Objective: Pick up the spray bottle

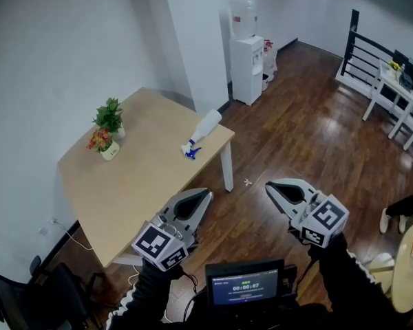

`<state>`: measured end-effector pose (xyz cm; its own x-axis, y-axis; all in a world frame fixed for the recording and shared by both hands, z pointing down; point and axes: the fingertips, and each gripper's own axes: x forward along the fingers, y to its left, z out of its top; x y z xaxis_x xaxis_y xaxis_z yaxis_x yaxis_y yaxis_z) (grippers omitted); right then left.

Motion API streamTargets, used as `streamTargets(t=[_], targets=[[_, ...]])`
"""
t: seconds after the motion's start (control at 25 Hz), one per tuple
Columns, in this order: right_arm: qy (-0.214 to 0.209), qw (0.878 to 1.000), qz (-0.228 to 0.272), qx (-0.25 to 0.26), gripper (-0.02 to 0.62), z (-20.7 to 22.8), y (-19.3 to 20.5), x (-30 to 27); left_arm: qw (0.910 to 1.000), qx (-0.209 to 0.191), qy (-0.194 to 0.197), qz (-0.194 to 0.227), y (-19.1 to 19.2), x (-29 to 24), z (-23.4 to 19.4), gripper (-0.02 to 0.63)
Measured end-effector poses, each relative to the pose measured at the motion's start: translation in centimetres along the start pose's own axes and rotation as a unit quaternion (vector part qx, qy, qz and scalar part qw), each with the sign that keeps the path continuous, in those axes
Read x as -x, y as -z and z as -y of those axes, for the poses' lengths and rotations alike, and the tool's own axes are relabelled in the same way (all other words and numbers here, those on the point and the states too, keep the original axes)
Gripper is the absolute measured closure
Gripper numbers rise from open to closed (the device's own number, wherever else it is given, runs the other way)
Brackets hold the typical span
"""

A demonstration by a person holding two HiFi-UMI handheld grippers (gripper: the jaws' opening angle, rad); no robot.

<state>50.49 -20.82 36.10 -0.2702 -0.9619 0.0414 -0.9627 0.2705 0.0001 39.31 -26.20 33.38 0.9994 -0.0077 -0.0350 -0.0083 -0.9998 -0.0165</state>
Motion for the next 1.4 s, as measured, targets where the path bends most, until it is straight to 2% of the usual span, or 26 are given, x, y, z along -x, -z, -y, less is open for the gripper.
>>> streamTargets(t=[0.2,0.36,0.48,0.6,0.64,0.72,0.84,0.92,1.04,1.16,1.24,1.4], targets=[[-0.005,1.0,0.0,-0.019,0.618,4.3,-1.8,-9.2,0.9999,-0.001,0.006,0.008,-0.7,-1.1,-8.8,0.611],[-0.013,1.0,-0.002,-0.016,0.618,8.5,-2.1,-15.7,1.0,0.006,-0.003,0.004,0.4,-2.9,-15.2,0.612],[-0.041,0.999,-0.014,0.001,0.618,11.4,-2.7,-19.7,0.9995,0.027,-0.017,0.003,0.9,-4.6,-19.1,0.611],[-0.081,0.997,-0.02,0.005,0.618,15.4,-2.6,-23.7,0.9991,0.017,-0.037,-0.012,1.9,-7.1,-22.9,0.612],[-0.101,0.995,-0.024,0.004,0.61,16.8,-2.3,-25.0,0.9988,0.016,-0.043,-0.014,2.3,-8.1,-24.1,0.611],[-0.149,0.988,-0.048,0.018,0.49,19.5,-1.4,-27.6,0.9981,0.019,-0.057,-0.012,2.6,-10.3,-26.6,0.611],[-0.223,0.965,-0.108,0.081,0.468,23.3,0.7,-31.1,0.9936,0.022,-0.111,-0.012,2.8,-13.3,-30.4,0.611],[-0.27,0.945,-0.14,0.122,0.373,25.7,1.3,-33.1,0.9878,0.023,-0.154,-0.014,2.9,-15.2,-32.5,0.611],[-0.328,0.916,-0.164,0.163,0.367,29.4,2.7,-36.4,0.9777,0.019,-0.209,-0.009,2.8,-18.0,-34.5,0.611],[-0.373,0.885,-0.197,0.196,0.228,31.2,4.0,-39.8,0.9677,0.036,-0.25,0.004,3.2,-19.1,-36.7,0.611],[-0.393,0.869,-0.21,0.215,0.215,31.2,4.8,-42.7,0.9614,0.043,-0.272,-0.003,3.7,-18.6,-38.7,0.611],[-0.423,0.821,-0.276,0.264,0.215,31.2,8.3,-47.6,0.9555,0.045,-0.291,-0.006,4.6,-17.1,-42.1,0.611]])
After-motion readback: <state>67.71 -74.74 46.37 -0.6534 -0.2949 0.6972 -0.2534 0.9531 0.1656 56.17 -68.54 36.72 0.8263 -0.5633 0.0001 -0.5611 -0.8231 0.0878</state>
